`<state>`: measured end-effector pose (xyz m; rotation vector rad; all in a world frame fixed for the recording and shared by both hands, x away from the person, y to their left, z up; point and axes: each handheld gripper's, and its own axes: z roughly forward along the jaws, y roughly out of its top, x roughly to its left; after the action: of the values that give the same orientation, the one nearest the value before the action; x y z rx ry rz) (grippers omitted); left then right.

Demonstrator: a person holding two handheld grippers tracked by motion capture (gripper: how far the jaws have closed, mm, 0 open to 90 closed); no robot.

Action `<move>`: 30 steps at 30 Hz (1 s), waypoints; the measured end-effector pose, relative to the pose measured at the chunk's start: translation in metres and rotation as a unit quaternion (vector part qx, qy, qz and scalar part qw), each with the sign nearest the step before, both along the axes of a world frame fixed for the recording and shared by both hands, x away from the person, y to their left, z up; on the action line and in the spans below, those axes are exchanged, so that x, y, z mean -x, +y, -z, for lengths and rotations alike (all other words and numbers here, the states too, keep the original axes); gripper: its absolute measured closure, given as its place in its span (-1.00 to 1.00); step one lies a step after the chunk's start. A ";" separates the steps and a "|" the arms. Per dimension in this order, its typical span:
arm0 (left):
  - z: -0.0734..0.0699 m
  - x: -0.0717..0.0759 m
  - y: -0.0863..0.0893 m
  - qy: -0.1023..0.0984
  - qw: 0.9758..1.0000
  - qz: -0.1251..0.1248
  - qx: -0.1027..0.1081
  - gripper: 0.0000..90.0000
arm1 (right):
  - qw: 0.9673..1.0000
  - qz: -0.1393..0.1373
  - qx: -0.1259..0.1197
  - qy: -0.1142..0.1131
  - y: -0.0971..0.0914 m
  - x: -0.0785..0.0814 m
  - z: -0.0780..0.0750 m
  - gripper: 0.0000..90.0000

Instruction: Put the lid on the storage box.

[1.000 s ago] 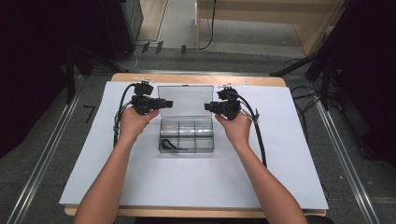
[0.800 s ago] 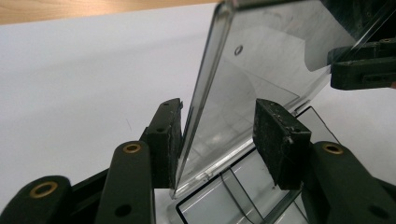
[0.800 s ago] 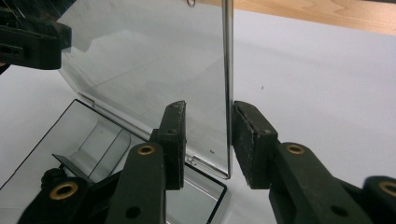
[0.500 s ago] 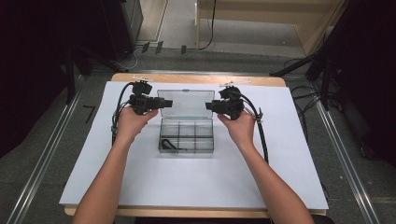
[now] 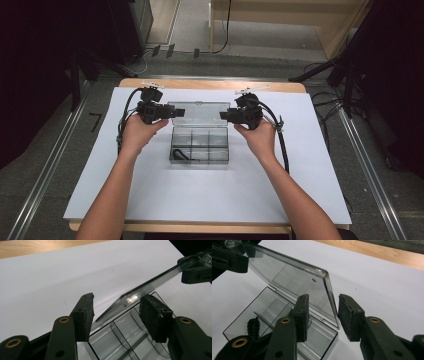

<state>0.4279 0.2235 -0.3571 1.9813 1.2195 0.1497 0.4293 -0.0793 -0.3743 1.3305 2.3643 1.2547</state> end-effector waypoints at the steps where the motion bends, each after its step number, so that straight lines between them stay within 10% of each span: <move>1: -0.001 0.001 0.000 0.000 1.000 0.001 -0.001 0.01 | 1.000 -0.001 0.000 -0.001 0.000 0.001 0.000 0.38; 30: -0.003 0.028 0.001 0.012 0.999 0.028 -0.023 -0.16 | 0.999 -0.037 0.013 -0.003 0.001 0.025 -0.009 0.17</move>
<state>0.4001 0.2245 -0.3543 2.0600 1.1834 0.1268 0.4046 -0.0783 -0.3651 1.2403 2.4389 1.2401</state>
